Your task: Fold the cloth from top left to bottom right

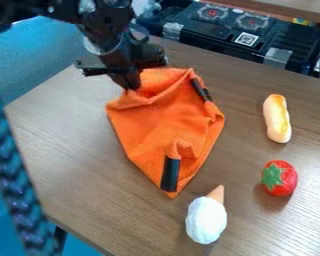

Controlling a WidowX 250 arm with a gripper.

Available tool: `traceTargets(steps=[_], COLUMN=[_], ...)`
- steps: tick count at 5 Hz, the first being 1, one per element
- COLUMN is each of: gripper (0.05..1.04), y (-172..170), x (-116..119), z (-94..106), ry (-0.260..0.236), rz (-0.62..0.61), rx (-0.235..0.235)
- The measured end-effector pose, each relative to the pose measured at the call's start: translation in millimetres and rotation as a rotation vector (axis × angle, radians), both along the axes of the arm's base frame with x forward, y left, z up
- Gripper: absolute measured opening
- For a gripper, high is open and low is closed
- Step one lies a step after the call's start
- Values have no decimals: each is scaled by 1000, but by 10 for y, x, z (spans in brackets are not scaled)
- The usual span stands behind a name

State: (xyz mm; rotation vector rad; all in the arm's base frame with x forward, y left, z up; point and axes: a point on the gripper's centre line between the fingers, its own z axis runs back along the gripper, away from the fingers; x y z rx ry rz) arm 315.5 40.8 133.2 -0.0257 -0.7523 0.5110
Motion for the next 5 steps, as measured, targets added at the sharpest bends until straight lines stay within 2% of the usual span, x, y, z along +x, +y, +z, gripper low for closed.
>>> traceTargets(steps=[1, 2, 3, 4, 5], gripper=[51, 51, 51, 51, 51], y=[-151, -248, -352, -467, -593], x=[-219, -319, -377, -431, -480], z=[73, 47, -34, -125, -136], ry=[22, 67, 112, 138, 133], rz=[-78, -198, -337, -467, -548], rx=[1, 67, 162, 286, 345])
